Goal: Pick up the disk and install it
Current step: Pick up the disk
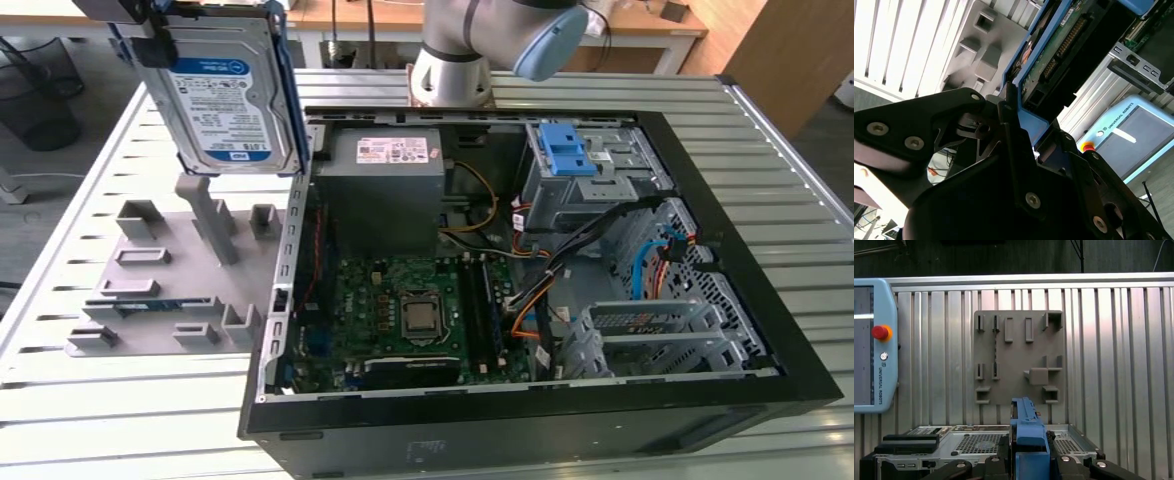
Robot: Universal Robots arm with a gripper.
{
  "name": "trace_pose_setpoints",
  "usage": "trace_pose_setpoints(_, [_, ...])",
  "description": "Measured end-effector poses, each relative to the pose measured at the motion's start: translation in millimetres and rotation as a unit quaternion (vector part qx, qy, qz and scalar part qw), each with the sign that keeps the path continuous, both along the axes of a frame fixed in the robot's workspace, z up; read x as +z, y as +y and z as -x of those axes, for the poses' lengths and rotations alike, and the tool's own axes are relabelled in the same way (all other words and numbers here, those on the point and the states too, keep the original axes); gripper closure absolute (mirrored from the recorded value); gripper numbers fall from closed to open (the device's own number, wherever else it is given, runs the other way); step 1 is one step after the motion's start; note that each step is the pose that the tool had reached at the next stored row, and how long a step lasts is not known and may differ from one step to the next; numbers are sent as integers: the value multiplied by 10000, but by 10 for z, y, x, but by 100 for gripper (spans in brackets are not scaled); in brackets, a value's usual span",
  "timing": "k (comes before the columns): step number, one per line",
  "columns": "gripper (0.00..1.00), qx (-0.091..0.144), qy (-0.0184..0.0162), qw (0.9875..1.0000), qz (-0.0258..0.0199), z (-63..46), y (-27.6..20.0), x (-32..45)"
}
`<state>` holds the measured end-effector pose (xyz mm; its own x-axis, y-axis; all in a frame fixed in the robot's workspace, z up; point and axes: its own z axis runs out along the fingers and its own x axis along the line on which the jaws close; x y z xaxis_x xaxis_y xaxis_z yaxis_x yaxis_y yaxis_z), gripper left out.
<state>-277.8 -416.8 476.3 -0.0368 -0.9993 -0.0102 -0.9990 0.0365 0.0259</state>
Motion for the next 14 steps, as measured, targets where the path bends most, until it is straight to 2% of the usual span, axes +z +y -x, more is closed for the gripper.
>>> trace_pose_setpoints(14, [64, 0, 0, 10000, 0, -48, 0, 0])
